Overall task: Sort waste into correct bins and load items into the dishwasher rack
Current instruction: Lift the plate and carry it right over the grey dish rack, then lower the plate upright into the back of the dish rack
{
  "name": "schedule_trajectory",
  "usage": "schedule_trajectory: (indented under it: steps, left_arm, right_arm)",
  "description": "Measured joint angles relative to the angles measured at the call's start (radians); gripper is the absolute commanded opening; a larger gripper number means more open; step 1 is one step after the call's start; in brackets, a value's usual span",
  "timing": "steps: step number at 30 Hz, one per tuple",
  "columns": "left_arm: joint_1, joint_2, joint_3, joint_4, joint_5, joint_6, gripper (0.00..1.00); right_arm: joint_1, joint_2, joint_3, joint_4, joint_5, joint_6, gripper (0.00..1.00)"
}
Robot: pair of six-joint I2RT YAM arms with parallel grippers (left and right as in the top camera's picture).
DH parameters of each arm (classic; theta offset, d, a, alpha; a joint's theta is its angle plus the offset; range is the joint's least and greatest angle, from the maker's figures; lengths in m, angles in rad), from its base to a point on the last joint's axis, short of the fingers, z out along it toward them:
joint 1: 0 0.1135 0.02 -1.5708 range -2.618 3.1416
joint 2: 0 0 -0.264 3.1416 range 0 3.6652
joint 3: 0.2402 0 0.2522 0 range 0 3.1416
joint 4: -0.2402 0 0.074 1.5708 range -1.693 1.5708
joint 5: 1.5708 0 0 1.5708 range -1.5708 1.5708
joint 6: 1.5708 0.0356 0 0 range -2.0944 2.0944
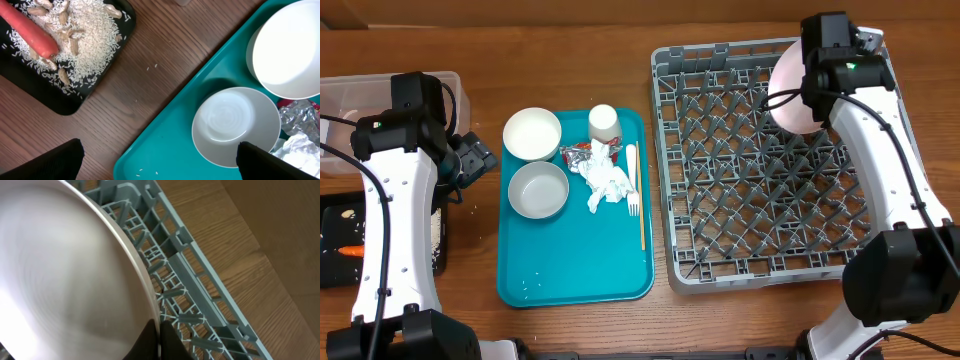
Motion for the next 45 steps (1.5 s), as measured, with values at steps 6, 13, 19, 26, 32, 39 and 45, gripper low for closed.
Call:
schedule_trajectory:
  steps: [6, 13, 19, 26, 32, 39, 45]
  left_arm:
    - [0.0, 0.0, 0.0, 0.0, 0.0, 0.0, 1.0]
    - [0.0, 0.0, 0.0, 0.0, 0.0, 0.0, 1.0]
    - [0.0, 0.0, 0.0, 0.0, 0.0, 0.0, 1.0]
    - [0.0, 0.0, 0.0, 0.0, 0.0, 0.0, 1.0]
    - [0.0, 0.0, 0.0, 0.0, 0.0, 0.0, 1.0]
    - [0.0, 0.0, 0.0, 0.0, 0.0, 0.0, 1.0]
    - [0.0, 0.0, 0.0, 0.0, 0.0, 0.0, 1.0]
  right_arm:
    - [0.058, 0.0, 0.0, 0.0, 0.037, -0.01, 0.17]
    - [0.119, 0.0, 0.0, -0.003, 0.007, -0.027, 0.81]
    - [0.13, 0.0, 0.083, -0.092, -0.143, -0.032, 0.92]
    - [0.129, -0.011, 0.321, -0.183, -0.518, -0.039, 1.0]
    - [0.13, -0.037, 0.363, -0.18, -0.882, -0.053, 1.0]
    - [0.132, -0.037, 0.363, -0.229, -1.035, -0.044, 1.0]
    - [0.133, -0.037, 0.363, -0.282, -1.187, -0.032, 1.0]
